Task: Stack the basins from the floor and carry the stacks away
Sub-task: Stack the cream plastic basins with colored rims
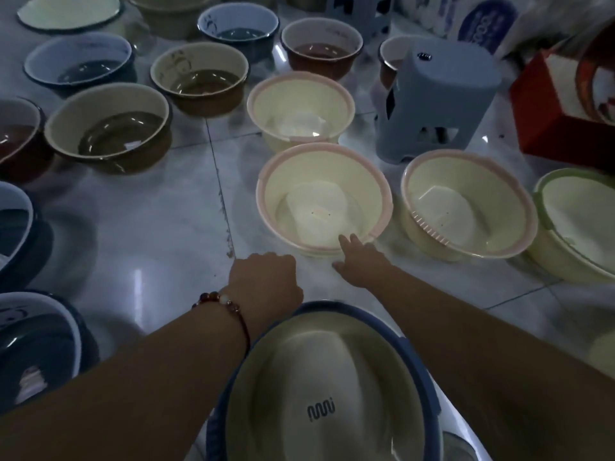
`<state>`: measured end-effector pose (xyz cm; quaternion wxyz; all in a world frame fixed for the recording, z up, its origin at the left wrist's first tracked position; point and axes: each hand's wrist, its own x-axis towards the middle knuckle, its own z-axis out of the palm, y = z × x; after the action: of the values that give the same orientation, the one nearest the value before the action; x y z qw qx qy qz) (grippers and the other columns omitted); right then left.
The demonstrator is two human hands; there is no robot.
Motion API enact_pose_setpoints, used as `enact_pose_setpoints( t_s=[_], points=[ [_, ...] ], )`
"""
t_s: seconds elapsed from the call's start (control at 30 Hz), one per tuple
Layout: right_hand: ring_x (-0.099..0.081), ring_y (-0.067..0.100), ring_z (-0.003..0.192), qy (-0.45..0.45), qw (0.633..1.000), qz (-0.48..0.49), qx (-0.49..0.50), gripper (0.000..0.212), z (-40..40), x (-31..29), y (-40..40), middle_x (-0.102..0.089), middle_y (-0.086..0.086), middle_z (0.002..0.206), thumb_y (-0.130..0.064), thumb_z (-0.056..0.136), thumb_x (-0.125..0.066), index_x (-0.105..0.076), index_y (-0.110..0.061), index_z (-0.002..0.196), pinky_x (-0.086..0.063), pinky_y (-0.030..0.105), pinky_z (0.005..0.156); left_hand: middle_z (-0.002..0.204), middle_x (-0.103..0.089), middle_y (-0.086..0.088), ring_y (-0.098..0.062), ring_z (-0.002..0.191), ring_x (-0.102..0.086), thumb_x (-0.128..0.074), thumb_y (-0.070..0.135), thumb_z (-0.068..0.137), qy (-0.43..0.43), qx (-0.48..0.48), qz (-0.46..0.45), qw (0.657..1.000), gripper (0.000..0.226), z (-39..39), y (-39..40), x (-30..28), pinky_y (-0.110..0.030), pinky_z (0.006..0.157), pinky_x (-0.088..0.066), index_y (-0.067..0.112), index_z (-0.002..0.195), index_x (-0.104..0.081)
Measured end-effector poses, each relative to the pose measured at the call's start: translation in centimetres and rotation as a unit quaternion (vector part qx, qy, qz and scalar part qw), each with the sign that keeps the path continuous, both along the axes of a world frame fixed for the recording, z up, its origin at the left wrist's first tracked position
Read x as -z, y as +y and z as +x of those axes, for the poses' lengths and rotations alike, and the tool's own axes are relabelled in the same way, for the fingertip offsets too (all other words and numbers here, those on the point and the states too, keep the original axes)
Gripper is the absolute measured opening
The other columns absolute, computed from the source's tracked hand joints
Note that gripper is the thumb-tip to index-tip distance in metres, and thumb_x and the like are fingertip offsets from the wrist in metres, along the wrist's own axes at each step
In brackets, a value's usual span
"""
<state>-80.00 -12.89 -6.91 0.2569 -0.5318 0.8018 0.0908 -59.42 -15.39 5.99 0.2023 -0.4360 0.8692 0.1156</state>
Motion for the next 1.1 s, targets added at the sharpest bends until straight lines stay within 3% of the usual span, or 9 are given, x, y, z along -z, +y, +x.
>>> enact_pose_setpoints(
  t_s=[0.2, 0.4, 0.53, 0.63, 0.7, 0.77, 0.9, 1.0, 1.1],
  points=[
    [-0.021, 0.041, 0.144, -0.017, 0.998, 0.065, 0.02, 0.066, 0.0, 2.6, -2.6, -0.017, 0.01, 0.161, -0.053, 0.101, -0.032, -0.014, -0.02, 0.156, -0.026, 0.054, 0.115, 0.118, -0.059, -0.001, -0.022, 0.106, -0.058, -0.047, 0.037, 0.097, -0.021, 0.005, 0.023, 0.999, 0.035, -1.4, 0.5, 0.7, -0.031, 0.08, -0.036, 0.022, 0.128, -0.053],
    [-0.045, 0.032, 0.119, 0.027, 0.998, 0.053, 0.018, 0.048, 0.3, 1.9, -2.4, -0.054, 0.01, 0.127, -0.048, 0.1, -0.029, -0.055, -0.017, 0.125, -0.039, 0.045, 0.101, 0.127, -0.058, 0.001, -0.021, 0.113, -0.057, -0.045, 0.039, 0.098, -0.053, -0.006, 0.042, 0.998, 0.04, -0.7, 0.2, 0.8, -0.032, 0.082, -0.038, 0.024, 0.135, -0.05],
    [-0.038, 0.033, 0.126, 0.037, 0.987, -0.009, 0.159, 0.044, 0.1, 0.8, -1.3, -0.038, 0.008, 0.138, -0.041, 0.092, -0.043, -0.047, -0.018, 0.13, -0.034, 0.049, 0.105, 0.134, -0.057, 0.002, -0.02, 0.118, -0.056, -0.045, 0.039, 0.097, -0.067, -0.015, 0.051, 0.996, 0.043, -0.1, 0.0, 0.7, -0.031, 0.082, -0.035, 0.025, 0.137, -0.049],
    [-0.044, 0.034, 0.125, -0.086, 0.895, -0.088, 0.429, 0.077, -1.9, 1.7, -1.1, -0.033, 0.01, 0.146, -0.032, 0.076, -0.061, -0.03, -0.014, 0.144, -0.043, 0.047, 0.101, 0.135, -0.056, 0.002, -0.021, 0.12, -0.055, -0.045, 0.04, 0.097, -0.068, -0.018, 0.05, 0.996, 0.044, 0.1, 0.0, 0.6, -0.032, 0.082, -0.035, 0.025, 0.138, -0.048],
    [-0.047, 0.033, 0.125, -0.253, 0.752, -0.102, 0.6, 0.091, -3.1, 1.9, -1.0, -0.038, 0.01, 0.148, -0.031, 0.069, -0.069, -0.027, -0.01, 0.148, -0.045, 0.045, 0.101, 0.134, -0.056, 0.002, -0.021, 0.119, -0.055, -0.045, 0.04, 0.097, -0.069, -0.02, 0.052, 0.996, 0.043, 0.3, -0.1, 0.7, -0.032, 0.083, -0.037, 0.026, 0.138, -0.048],
    [-0.042, 0.037, 0.132, -0.366, 0.64, -0.084, 0.67, 0.08, -3.2, 1.4, -0.6, -0.037, 0.013, 0.15, -0.029, 0.084, -0.067, -0.025, -0.008, 0.149, -0.043, 0.05, 0.103, 0.133, -0.057, 0.002, -0.021, 0.117, -0.056, -0.045, 0.041, 0.097, -0.071, -0.021, 0.053, 0.996, 0.043, 0.5, -0.1, 0.8, -0.032, 0.082, -0.038, 0.025, 0.137, -0.048],
    [-0.057, 0.038, 0.115, -0.452, 0.582, -0.046, 0.675, 0.064, -2.9, 0.7, -0.7, -0.053, 0.018, 0.136, -0.023, 0.089, -0.066, -0.035, -0.01, 0.143, -0.047, 0.054, 0.092, 0.133, -0.057, 0.002, -0.021, 0.117, -0.057, -0.046, 0.039, 0.096, -0.08, -0.035, 0.057, 0.995, 0.042, 1.2, -0.5, 0.9, -0.032, 0.088, -0.043, 0.026, 0.136, -0.049],
    [-0.065, 0.031, 0.091, -0.446, 0.579, -0.052, 0.681, 0.048, -2.2, -0.1, -1.0, -0.064, 0.013, 0.113, -0.018, 0.088, -0.07, -0.05, -0.007, 0.13, -0.053, 0.046, 0.074, 0.136, -0.056, 0.002, -0.021, 0.12, -0.055, -0.046, 0.037, 0.096, -0.088, -0.037, 0.056, 0.994, 0.043, 1.4, -0.8, 0.8, -0.034, 0.091, -0.044, 0.025, 0.137, -0.049],
    [-0.066, 0.023, 0.084, -0.463, 0.577, -0.059, 0.67, 0.034, -1.4, -1.7, -1.2, -0.068, 0.009, 0.099, -0.017, 0.09, -0.068, -0.059, -0.007, 0.121, -0.054, 0.038, 0.068, 0.139, -0.054, 0.002, -0.02, 0.123, -0.053, -0.044, 0.04, 0.098, -0.095, -0.031, 0.058, 0.993, 0.044, 2.1, -0.8, 0.6, -0.035, 0.096, -0.043, 0.026, 0.14, -0.045]
  ],
)
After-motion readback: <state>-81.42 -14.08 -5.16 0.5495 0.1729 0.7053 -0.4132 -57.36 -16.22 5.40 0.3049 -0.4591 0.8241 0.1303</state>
